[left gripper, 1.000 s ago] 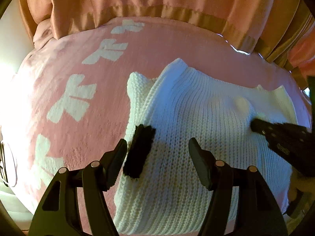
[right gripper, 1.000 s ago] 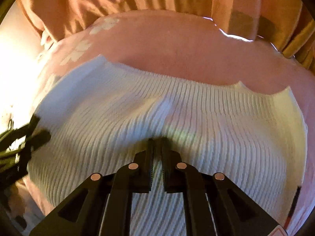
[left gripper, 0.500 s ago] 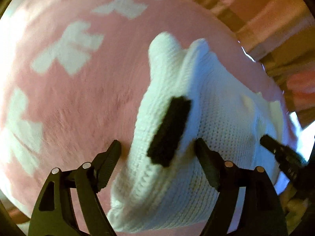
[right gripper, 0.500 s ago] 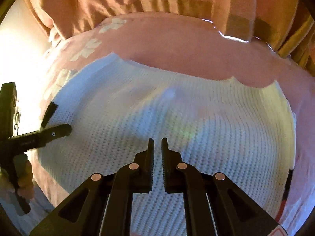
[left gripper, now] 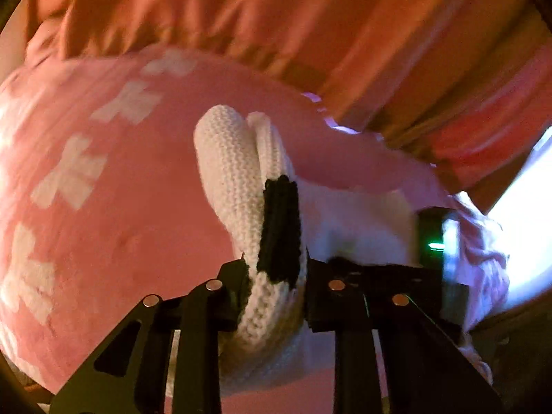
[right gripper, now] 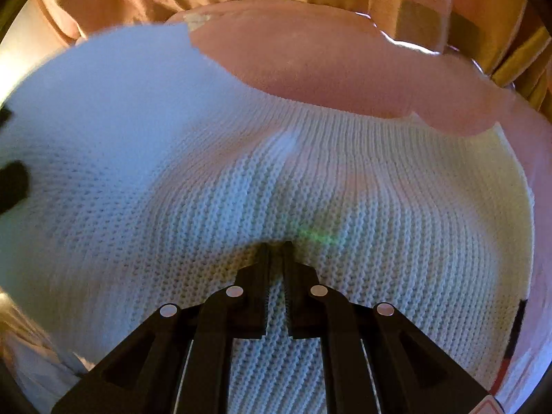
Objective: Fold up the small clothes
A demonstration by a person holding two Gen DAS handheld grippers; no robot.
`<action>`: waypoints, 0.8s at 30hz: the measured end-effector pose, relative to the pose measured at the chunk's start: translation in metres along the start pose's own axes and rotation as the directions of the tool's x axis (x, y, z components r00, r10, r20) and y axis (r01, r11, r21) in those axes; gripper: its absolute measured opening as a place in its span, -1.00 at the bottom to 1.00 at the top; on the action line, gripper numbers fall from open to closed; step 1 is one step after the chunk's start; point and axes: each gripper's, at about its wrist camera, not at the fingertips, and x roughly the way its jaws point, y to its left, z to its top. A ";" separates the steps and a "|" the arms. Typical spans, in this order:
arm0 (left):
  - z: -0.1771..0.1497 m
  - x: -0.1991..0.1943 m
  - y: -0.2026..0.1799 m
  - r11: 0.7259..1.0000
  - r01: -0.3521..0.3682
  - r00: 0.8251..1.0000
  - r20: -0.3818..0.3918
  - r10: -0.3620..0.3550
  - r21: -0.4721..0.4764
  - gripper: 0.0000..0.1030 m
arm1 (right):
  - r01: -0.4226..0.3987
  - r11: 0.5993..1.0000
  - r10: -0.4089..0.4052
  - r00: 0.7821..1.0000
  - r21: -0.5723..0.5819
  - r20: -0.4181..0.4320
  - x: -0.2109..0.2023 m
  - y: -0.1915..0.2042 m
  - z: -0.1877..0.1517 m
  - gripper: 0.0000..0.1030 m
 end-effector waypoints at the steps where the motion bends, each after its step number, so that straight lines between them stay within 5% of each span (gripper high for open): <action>1: 0.001 0.000 -0.010 1.000 0.015 1.000 0.005 -0.015 0.012 -0.57 | -0.007 1.000 0.007 1.000 -0.001 0.001 0.001 -0.001 0.000 -0.88; 8: 0.000 0.005 -0.073 0.990 0.109 0.994 -0.009 -0.109 0.095 -0.57 | -0.093 0.995 0.093 0.996 0.041 0.008 0.005 -0.014 0.001 -0.89; 13: -0.004 0.021 -0.107 0.984 0.092 0.996 -0.021 -0.090 0.155 -0.57 | -0.246 0.952 0.251 0.968 0.183 -0.006 -0.008 -0.053 -0.001 -0.89; 19: -0.008 0.052 -0.143 0.978 0.051 0.997 -0.060 -0.040 0.201 -0.57 | -0.197 0.944 0.169 0.978 0.266 0.123 -0.066 -0.116 -0.016 -0.72; 24: -0.014 0.083 -0.164 0.975 0.023 0.995 -0.098 -0.001 0.221 -0.57 | -0.168 0.936 0.133 0.982 0.310 0.131 -0.081 -0.150 -0.035 -0.72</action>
